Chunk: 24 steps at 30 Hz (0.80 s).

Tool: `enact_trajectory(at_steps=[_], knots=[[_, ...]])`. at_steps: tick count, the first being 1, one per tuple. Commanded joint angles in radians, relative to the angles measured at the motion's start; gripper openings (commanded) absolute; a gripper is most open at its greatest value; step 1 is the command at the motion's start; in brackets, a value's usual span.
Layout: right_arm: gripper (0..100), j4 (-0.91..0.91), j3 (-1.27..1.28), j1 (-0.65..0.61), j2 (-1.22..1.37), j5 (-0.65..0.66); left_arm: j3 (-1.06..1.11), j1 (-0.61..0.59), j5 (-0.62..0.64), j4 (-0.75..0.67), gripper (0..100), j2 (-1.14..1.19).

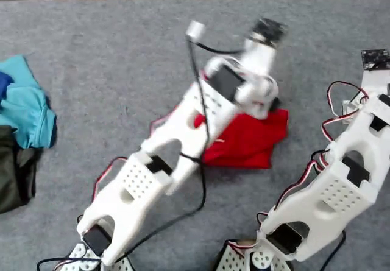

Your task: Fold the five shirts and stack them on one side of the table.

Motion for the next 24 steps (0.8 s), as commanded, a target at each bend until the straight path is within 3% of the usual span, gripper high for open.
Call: enact_trajectory(at_steps=[1,3,18,24], knots=[[1.6,0.029,-0.067,-0.030,-0.013,0.011,-0.002,-0.087,0.008,0.000,8,0.004],[1.6,0.083,-0.091,-0.051,-0.038,0.012,0.038,-0.123,0.006,0.000,1,0.021],[1.6,0.496,-0.125,-0.308,-0.378,0.153,0.107,-0.206,0.006,-0.100,2,0.323],[1.6,0.535,-0.108,-0.481,-0.443,0.137,0.106,-0.221,0.006,-0.100,2,0.338]])
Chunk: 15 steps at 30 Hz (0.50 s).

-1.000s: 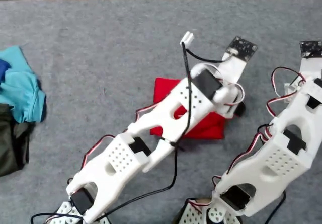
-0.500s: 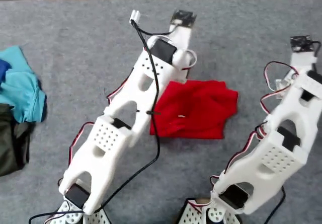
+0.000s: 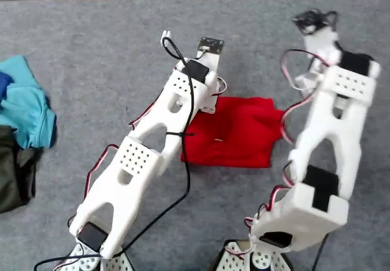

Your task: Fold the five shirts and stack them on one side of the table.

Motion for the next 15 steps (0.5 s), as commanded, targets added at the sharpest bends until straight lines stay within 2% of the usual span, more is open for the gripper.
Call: enact_trajectory(at_steps=[1,15], knots=[[1.6,0.009,-0.024,-0.099,-0.079,-0.002,-0.005,-0.031,0.005,-0.012,2,0.001],[1.6,0.011,0.171,-0.288,-0.079,-0.009,-0.003,-0.061,0.011,-0.018,2,0.010]])
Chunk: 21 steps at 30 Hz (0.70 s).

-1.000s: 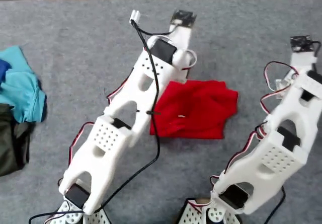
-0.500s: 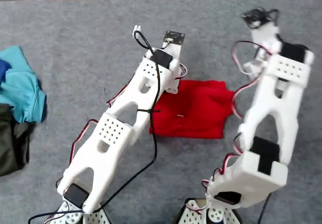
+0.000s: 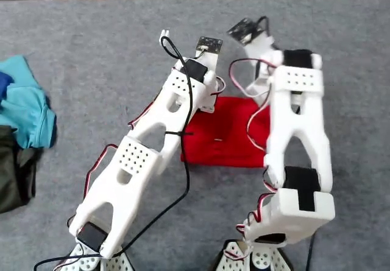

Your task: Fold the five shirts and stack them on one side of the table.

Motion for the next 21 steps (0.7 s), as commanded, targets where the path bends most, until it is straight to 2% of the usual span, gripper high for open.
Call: enact_trajectory(at_steps=[1,5,10,15,21], knots=[[1.6,0.006,0.022,-0.058,-0.068,-0.012,-0.002,-0.048,0.025,-0.015,2,0.002],[1.6,-0.002,0.058,-0.097,-0.059,-0.158,-0.002,-0.074,0.094,-0.028,2,0.002],[1.6,-0.064,0.128,-0.104,-0.061,-0.384,-0.002,-0.080,0.101,-0.021,2,0.002],[1.6,-0.143,0.208,-0.108,-0.061,-0.439,-0.002,-0.110,0.166,-0.021,2,0.001],[1.6,-0.276,0.314,-0.108,-0.061,-0.466,-0.002,-0.107,0.167,-0.021,2,0.001]])
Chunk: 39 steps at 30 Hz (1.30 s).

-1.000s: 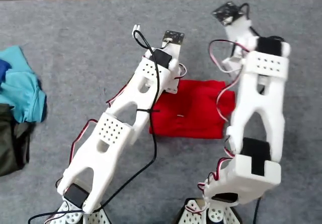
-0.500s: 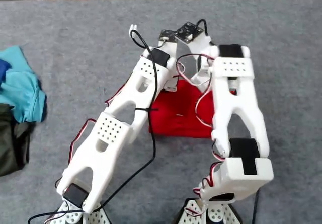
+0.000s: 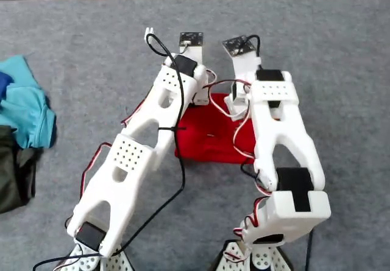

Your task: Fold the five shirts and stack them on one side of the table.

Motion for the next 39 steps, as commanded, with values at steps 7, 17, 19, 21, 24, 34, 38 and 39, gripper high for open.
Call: enact_trajectory(at_steps=[7,17,19,21,24,34,38,39], knots=[[1.6,-0.061,0.133,-0.002,-0.070,-0.006,-0.002,-0.048,0.008,-0.009,2,-0.001],[1.5,0.183,0.133,0.077,-0.070,0.011,-0.002,-0.048,0.008,-0.009,2,-0.001],[1.5,0.213,0.133,0.113,-0.070,0.049,-0.002,-0.048,0.008,-0.009,2,-0.001],[1.5,0.241,0.133,0.156,-0.070,0.083,-0.002,-0.048,0.006,-0.009,2,-0.001],[1.5,0.295,0.133,0.217,-0.070,0.132,-0.002,-0.048,0.006,-0.011,2,-0.001],[1.5,0.496,0.133,0.291,-0.294,0.236,-0.002,-0.046,0.006,-0.014,2,-0.001],[1.5,0.405,0.134,0.228,-0.450,0.229,-0.002,-0.046,0.006,-0.014,2,-0.001],[1.5,0.364,0.139,0.203,-0.479,0.227,-0.002,-0.046,0.006,-0.012,2,-0.001]])
